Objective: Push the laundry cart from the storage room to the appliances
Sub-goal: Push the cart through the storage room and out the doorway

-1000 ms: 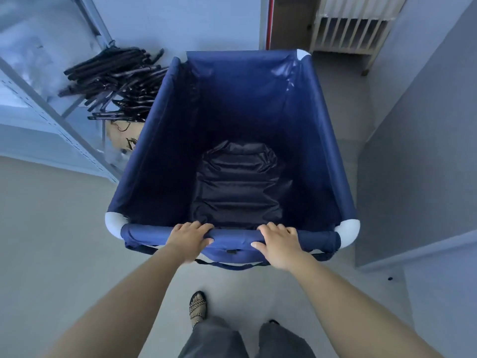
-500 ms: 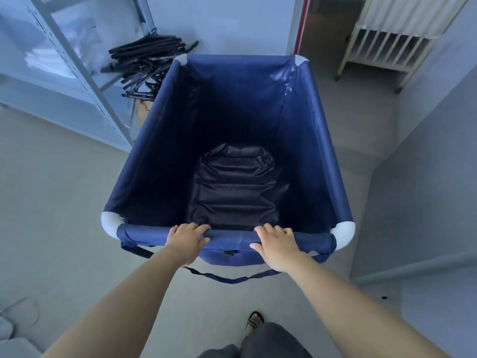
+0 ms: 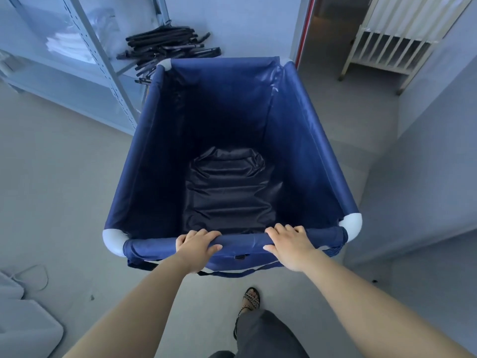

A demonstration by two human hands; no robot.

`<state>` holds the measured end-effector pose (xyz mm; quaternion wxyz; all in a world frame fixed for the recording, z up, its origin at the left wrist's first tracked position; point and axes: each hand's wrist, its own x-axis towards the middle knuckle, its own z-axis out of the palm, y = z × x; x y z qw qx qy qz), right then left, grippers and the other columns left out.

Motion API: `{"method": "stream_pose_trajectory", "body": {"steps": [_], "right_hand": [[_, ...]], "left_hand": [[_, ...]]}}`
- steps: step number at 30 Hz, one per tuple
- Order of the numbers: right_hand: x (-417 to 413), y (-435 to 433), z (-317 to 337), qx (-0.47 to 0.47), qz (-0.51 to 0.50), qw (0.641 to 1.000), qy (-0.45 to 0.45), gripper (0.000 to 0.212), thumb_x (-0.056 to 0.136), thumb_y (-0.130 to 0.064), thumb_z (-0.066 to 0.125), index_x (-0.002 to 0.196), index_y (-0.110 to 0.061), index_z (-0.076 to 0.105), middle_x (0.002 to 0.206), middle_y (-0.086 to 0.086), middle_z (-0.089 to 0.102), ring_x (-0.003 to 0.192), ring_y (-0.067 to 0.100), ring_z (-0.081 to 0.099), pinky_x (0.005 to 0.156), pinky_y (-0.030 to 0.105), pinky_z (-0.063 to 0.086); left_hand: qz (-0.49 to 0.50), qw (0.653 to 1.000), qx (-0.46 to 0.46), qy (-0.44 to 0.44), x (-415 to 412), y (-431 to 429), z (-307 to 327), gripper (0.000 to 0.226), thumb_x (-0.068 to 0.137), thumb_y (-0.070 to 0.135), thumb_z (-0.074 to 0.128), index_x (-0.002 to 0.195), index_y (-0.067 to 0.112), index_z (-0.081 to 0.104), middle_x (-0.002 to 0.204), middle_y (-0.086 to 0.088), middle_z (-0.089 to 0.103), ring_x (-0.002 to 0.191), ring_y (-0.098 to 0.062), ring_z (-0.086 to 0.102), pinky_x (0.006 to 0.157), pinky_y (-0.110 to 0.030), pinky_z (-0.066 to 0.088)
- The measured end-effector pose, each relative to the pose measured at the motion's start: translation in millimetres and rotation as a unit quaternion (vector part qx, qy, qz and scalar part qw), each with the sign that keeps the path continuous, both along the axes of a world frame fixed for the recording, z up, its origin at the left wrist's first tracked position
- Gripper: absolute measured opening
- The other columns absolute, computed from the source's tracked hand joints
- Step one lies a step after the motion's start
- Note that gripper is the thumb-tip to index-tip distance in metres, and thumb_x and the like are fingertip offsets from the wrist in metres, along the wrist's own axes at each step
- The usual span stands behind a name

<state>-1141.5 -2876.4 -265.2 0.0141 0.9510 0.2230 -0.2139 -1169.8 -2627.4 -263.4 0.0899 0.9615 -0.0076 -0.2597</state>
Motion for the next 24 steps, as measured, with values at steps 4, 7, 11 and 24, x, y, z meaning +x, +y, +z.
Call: {"method": "stream_pose_trajectory", "body": {"steps": [4, 7, 11, 24], "right_hand": [[-34, -10, 1, -0.007, 0.018, 1.000, -0.004, 0.045, 0.100, -0.046, 0.030, 0.136, -0.018, 0.033, 0.128, 0.006, 0.047, 0.113, 0.027, 0.046, 0.097, 0.042, 0.031], [-56, -17, 1, -0.014, 0.027, 0.999, -0.010, 0.046, 0.100, -0.047, 0.030, 0.136, -0.018, 0.033, 0.127, 0.005, 0.047, 0.113, 0.026, 0.047, 0.097, 0.042, 0.031], [-83, -25, -1, -0.026, 0.038, 0.999, -0.018, 0.046, 0.100, -0.047, 0.030, 0.136, -0.019, 0.033, 0.126, 0.005, 0.048, 0.112, 0.026, 0.048, 0.097, 0.042, 0.032], [-150, -39, 1, -0.036, 0.035, 0.999, -0.002, 0.045, 0.100, -0.047, 0.029, 0.134, -0.018, 0.034, 0.125, 0.005, 0.048, 0.111, 0.026, 0.048, 0.096, 0.042, 0.031]], "left_hand": [[0.011, 1.000, -0.013, -0.007, -42, -11, -2, 0.040, 0.100, 0.047, 0.026, 0.140, 0.040, 0.029, 0.138, 0.010, 0.044, 0.128, -0.018, 0.036, 0.106, -0.034, 0.022], [0.019, 1.000, -0.024, -0.007, -67, -18, -3, 0.040, 0.100, 0.047, 0.027, 0.139, 0.039, 0.030, 0.138, 0.009, 0.043, 0.129, -0.019, 0.035, 0.106, -0.034, 0.021], [0.021, 0.999, -0.023, -0.010, -98, -28, -2, 0.040, 0.100, 0.047, 0.026, 0.139, 0.039, 0.031, 0.136, 0.008, 0.045, 0.126, -0.019, 0.037, 0.104, -0.034, 0.022], [0.007, 1.000, 0.023, -0.020, -167, -43, -9, 0.041, 0.099, 0.050, 0.024, 0.139, 0.040, 0.027, 0.135, 0.010, 0.044, 0.123, -0.018, 0.041, 0.100, -0.033, 0.029]]}}
